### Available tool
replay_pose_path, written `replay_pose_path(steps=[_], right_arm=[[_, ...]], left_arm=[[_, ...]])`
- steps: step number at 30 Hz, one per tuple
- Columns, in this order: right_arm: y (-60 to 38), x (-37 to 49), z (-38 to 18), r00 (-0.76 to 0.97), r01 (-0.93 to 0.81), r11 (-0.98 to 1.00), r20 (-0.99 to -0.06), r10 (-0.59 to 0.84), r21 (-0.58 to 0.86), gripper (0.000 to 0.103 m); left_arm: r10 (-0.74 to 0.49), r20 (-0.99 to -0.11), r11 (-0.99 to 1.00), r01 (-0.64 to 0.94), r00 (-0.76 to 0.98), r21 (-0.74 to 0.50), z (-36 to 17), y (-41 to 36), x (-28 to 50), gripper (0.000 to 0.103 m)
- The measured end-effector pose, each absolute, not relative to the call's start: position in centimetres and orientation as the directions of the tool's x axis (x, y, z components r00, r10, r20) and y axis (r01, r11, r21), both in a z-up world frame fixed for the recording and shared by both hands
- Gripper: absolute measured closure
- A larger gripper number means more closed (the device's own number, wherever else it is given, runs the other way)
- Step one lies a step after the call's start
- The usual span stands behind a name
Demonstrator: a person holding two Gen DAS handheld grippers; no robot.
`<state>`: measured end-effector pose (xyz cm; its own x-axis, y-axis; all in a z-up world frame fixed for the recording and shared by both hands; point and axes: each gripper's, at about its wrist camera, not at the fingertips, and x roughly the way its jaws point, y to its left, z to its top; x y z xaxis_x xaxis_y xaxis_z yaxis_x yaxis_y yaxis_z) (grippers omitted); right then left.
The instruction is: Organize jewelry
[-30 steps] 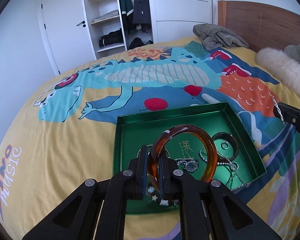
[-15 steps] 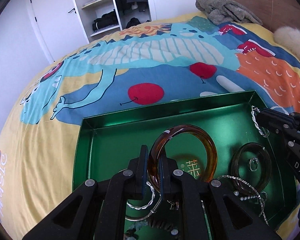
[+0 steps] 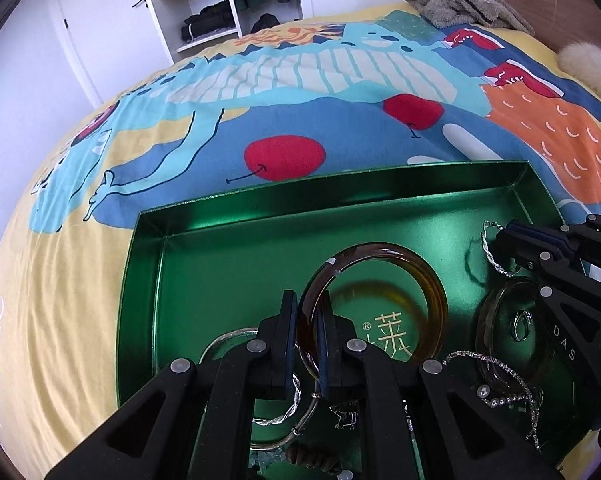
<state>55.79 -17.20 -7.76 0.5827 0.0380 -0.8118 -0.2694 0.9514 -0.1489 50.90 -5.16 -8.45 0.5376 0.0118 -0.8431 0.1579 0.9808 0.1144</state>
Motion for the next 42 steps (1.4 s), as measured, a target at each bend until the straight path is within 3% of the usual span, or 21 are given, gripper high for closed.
replay_pose_path(steps=[12, 16, 18, 21, 23, 33, 42], right_arm=[[-17.5, 56.1, -7.7, 0.558, -0.263, 0.957, -0.828, 0.047, -0.122, 0.094], [-18.3, 55.4, -6.8, 0.573, -0.250, 0.963, -0.817, 0.068, -0.095, 0.082], [-18.7, 54.5, -5.6, 0.592, -0.242, 0.967, -0.801, 0.084, -0.078, 0.079], [-19.7, 52.5, -3.2, 0.631, -0.223, 0.974, -0.768, 0.113, -0.040, 0.076], [-20.1, 50.7, -1.5, 0.654, -0.217, 0.976, -0.745, 0.129, -0.021, 0.068], [-20.5, 37.2, 5.7, 0.754, -0.226, 0.974, -0.629, 0.187, 0.019, 0.060], [-19.1, 21.6, 7.1, 0.784, -0.243, 0.969, -0.579, 0.226, 0.048, 0.050]], left_arm=[[-0.005, -0.847, 0.985, 0.149, 0.531, 0.087, -8.4, -5.0, 50.9, 0.092], [-0.050, -0.837, 0.989, 0.144, 0.545, 0.035, -6.9, -4.3, 50.6, 0.084], [-0.066, -0.823, 0.991, 0.133, 0.564, 0.012, -5.5, -3.8, 50.1, 0.076], [-0.075, -0.797, 0.991, 0.134, 0.599, 0.008, -3.1, -3.3, 48.4, 0.073], [-0.071, -0.776, 0.991, 0.130, 0.627, 0.013, -1.4, -2.9, 46.4, 0.069], [-0.042, -0.659, 0.997, 0.073, 0.751, 0.020, 5.3, -0.1, 30.8, 0.044], [0.004, -0.584, 0.997, 0.041, 0.812, 0.065, 6.6, 0.4, 15.1, 0.024]])
